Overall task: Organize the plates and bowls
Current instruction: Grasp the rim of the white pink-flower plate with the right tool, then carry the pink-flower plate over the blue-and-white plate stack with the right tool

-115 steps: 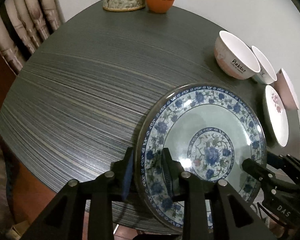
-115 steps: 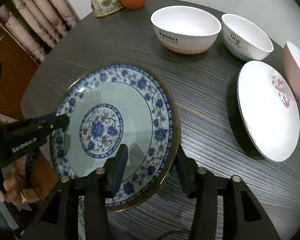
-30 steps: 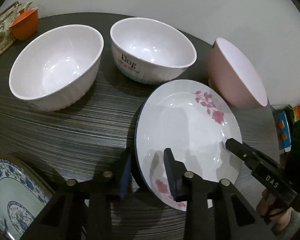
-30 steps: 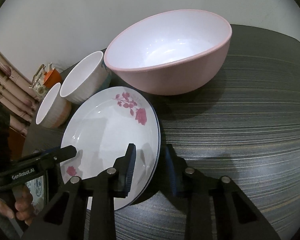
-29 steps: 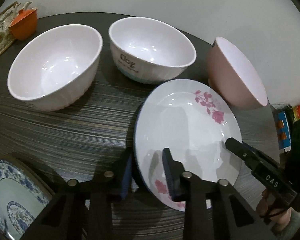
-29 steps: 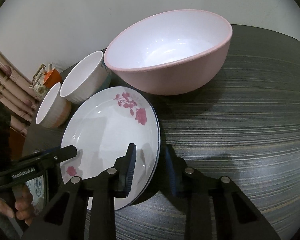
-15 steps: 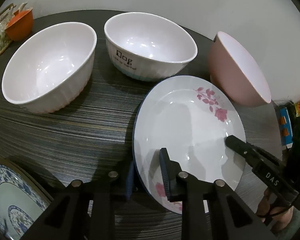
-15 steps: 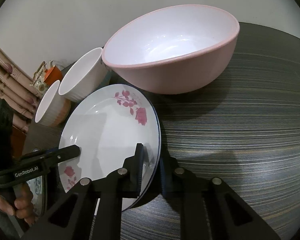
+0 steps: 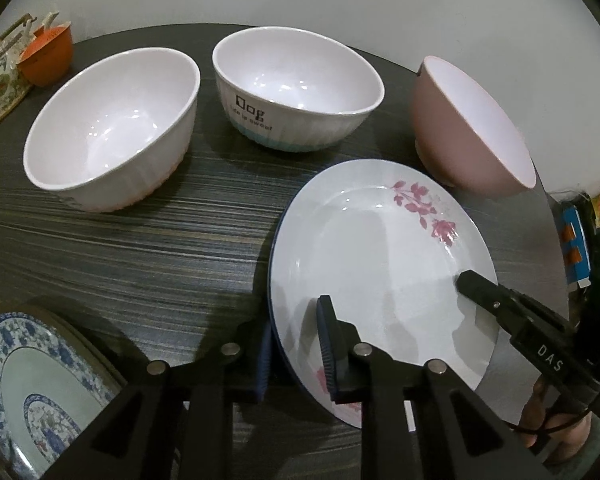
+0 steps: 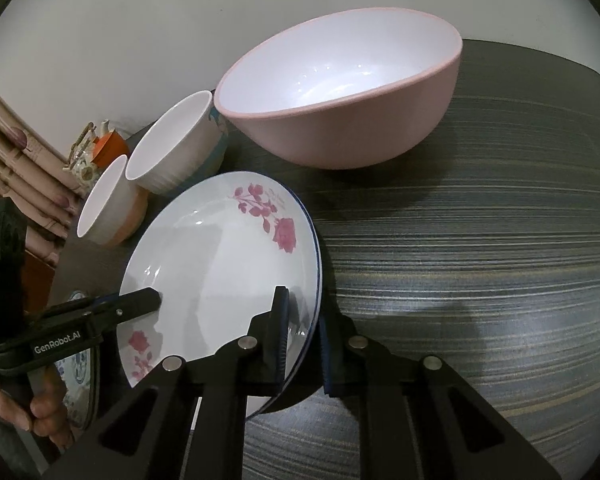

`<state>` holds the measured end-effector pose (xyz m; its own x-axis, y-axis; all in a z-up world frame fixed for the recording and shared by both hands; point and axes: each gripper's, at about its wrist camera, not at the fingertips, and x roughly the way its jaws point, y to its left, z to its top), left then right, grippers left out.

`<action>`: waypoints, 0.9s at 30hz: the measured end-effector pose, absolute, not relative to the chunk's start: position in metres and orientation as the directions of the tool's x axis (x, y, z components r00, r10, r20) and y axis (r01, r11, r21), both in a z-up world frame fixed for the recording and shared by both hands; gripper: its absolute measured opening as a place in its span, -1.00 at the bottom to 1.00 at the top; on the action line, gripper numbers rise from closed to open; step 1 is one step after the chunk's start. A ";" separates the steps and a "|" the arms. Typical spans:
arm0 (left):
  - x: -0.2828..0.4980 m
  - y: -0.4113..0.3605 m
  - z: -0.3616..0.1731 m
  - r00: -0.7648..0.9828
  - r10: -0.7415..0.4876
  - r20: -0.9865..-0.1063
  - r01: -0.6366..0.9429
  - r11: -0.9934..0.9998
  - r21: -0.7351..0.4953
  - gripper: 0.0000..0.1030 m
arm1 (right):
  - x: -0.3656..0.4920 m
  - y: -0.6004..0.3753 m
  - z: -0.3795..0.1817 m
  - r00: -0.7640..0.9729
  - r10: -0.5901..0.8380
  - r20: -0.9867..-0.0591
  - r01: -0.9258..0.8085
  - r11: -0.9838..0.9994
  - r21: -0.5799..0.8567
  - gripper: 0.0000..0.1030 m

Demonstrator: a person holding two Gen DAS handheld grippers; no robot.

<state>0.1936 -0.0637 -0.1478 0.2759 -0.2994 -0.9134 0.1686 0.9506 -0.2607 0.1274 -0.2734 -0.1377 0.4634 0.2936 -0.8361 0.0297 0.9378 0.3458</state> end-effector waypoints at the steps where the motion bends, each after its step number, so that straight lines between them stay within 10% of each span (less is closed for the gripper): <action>1: 0.193 -0.061 -0.147 0.278 -0.298 -0.913 0.169 0.951 -0.259 -0.61 | 0.127 -0.273 -0.136 0.466 0.293 -0.835 0.027 0.939 0.344 -0.74; 27: 0.164 -0.030 -0.116 0.340 -0.290 -0.895 0.162 0.955 -0.247 -0.62 | 0.107 -0.233 -0.104 0.517 0.283 -0.808 -0.009 0.946 0.325 -0.74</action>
